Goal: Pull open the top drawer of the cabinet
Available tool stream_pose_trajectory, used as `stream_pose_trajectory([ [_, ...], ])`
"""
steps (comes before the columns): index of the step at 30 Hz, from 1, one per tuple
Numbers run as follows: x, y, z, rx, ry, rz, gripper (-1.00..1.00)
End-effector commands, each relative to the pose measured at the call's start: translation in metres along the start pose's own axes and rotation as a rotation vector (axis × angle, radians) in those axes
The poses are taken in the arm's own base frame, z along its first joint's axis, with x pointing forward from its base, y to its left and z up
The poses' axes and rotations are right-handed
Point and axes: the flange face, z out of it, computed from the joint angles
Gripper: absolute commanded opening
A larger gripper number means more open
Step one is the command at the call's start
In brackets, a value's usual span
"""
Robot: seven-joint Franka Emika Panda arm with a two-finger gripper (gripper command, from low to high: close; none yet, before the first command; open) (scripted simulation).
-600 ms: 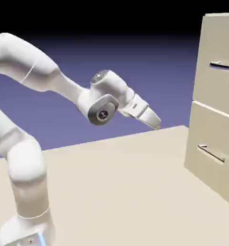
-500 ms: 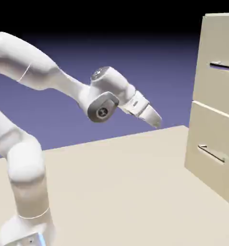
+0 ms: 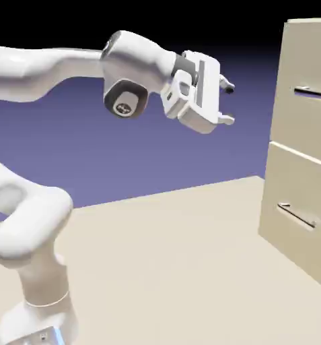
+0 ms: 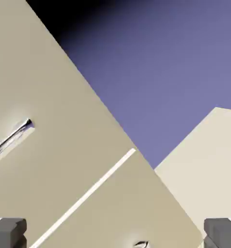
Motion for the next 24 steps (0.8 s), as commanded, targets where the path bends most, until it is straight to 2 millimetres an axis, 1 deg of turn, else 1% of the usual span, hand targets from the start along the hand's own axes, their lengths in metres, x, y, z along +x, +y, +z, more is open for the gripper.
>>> stream_pose_trajectory([
  [1, -0.001, -0.007, -0.007, 0.023, 0.005, 0.036, 0.0],
  [4, -0.006, -0.025, -0.025, 0.091, 0.014, 0.136, 0.0],
  [7, -0.017, -0.041, -0.038, 0.158, 0.011, 0.221, 0.0],
  [10, -0.033, -0.055, -0.047, 0.22, -0.001, 0.294, 0.0],
  [13, -0.052, -0.067, -0.049, 0.276, -0.023, 0.354, 0.0],
  [16, -0.074, -0.076, -0.043, 0.323, -0.052, 0.404, 0.0],
  [19, -0.096, -0.083, -0.03, 0.359, -0.086, 0.445, 0.0],
  [21, -0.11, -0.086, -0.017, 0.377, -0.112, 0.468, 0.0],
  [24, -0.13, -0.088, 0.009, 0.392, -0.152, 0.501, 0.0],
])
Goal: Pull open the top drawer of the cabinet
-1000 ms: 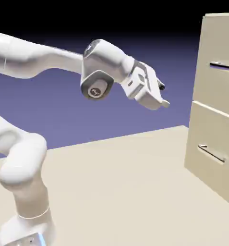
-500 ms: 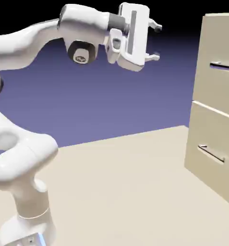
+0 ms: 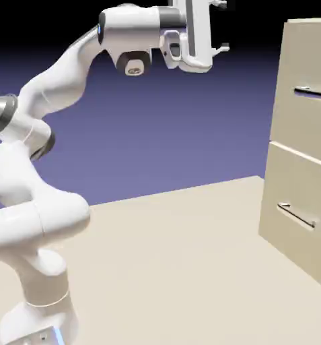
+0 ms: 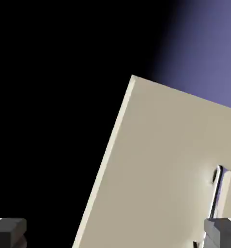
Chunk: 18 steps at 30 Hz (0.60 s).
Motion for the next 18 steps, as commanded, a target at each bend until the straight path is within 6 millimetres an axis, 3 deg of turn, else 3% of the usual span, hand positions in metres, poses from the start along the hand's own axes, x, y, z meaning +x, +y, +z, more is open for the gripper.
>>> stream_pose_trajectory([
  [1, -0.003, 0.006, 0.01, 0.0, -0.012, 0.013, 0.0],
  [5, -0.004, 0.035, 0.055, -0.013, -0.054, 0.065, 0.0],
  [9, 0.009, 0.068, 0.106, -0.044, -0.088, 0.124, 0.0],
  [13, 0.04, 0.104, 0.16, -0.088, -0.111, 0.194, 0.0],
  [18, 0.097, 0.144, 0.219, -0.144, -0.124, 0.294, 0.0],
])
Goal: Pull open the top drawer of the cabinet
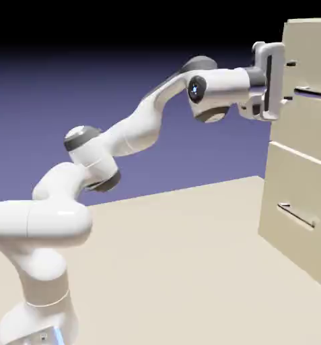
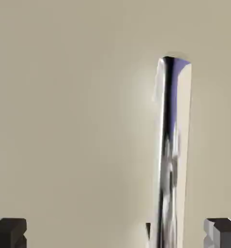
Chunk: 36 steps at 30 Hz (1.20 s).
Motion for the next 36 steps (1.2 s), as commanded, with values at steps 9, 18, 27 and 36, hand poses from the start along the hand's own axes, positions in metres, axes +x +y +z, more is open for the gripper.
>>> stream_pose_trajectory([
  [9, 0.0, 0.0, 0.05, 0.0, 0.0, 0.0, -1.0],
  [18, 0.0, 0.0, -0.03, 0.0, 0.0, 0.0, -1.0],
  [27, 0.0, 0.0, -0.127, 0.0, 0.0, 0.0, -1.0],
  [36, 0.0, 0.0, -0.245, 0.0, 0.0, 0.0, -1.0],
])
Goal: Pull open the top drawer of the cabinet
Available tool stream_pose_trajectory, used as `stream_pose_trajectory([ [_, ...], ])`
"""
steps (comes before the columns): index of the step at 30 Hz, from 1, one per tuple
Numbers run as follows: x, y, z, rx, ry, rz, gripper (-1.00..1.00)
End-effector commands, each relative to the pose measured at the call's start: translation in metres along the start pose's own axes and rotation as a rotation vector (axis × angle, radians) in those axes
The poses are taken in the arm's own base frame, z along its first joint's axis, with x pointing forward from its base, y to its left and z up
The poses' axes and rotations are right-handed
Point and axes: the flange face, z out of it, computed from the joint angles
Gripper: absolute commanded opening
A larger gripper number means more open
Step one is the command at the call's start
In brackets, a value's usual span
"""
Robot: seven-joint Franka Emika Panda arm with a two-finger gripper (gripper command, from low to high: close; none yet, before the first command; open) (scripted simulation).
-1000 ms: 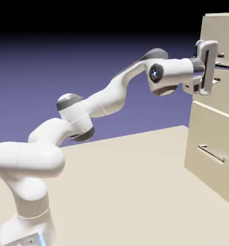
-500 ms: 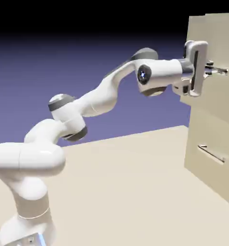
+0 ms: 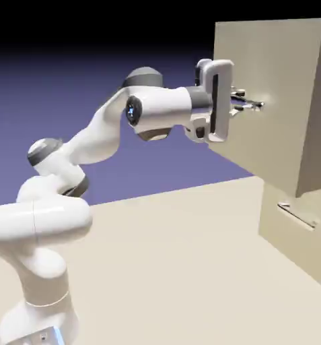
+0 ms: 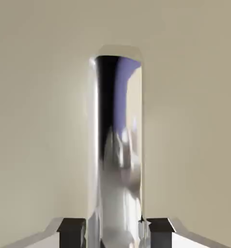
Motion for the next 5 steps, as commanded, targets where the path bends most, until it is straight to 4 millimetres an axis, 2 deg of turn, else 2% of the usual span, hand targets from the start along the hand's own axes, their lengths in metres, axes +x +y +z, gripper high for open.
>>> stream_pose_trajectory([
  [1, 0.0, 0.0, -0.009, -0.001, 0.002, 0.0, -1.0],
  [2, 0.0, 0.0, -0.009, -0.001, 0.002, 0.0, 1.0],
  [3, 0.0, 0.0, -0.009, -0.001, 0.002, 0.0, 1.0],
  [5, -0.001, 0.0, -0.04, 0.0, 0.003, -0.002, 1.0],
])
